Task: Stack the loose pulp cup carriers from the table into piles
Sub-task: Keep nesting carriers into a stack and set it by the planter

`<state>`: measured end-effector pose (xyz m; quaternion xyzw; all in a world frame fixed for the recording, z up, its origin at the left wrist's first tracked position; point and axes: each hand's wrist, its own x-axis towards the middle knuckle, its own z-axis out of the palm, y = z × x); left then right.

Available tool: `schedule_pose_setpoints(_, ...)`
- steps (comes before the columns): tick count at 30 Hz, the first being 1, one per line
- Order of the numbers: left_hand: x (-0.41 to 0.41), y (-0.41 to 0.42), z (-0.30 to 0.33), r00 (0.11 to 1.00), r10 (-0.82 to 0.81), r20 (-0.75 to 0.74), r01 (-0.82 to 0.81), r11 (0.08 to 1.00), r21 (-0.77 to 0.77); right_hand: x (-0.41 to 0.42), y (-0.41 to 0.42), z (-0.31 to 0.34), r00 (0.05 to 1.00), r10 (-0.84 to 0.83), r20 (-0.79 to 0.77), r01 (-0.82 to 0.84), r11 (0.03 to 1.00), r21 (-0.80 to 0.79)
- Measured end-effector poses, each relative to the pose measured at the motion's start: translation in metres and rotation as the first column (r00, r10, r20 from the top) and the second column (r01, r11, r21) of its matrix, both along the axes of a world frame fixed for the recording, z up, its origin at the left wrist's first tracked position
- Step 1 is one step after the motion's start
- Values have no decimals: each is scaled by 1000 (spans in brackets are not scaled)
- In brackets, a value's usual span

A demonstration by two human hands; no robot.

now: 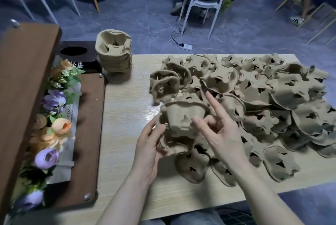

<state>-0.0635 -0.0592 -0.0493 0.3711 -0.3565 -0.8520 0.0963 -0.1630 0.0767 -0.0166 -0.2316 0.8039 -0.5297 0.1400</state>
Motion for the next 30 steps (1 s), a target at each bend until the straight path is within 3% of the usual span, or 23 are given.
schedule_pose_setpoints(4,9,-1,-5,999,-11,34,13,998,-58,7,-1,5,997,67,41,-71,991,111)
schedule_pose_setpoints(8,18,-5,-2,1000,11,0,-11,999,-36,11,5,10,998,20,-58,-10,986,164)
schedule_pose_setpoints(13,23,-15,-1,999,-17,-49,18,1000,15,6,20,16,989,145,4,-145,987,71)
schedule_pose_setpoints(20,28,-25,-9,992,-107,-71,114,988,103,-15,24,26,926,374,57,-379,918,122)
schedule_pose_setpoints(27,34,-30,-14,992,-124,-33,128,976,177,-27,2,28,904,390,175,-405,913,55)
schedule_pose_setpoints(30,36,-32,-18,996,-94,6,90,972,215,-27,-5,18,916,373,146,-387,918,88)
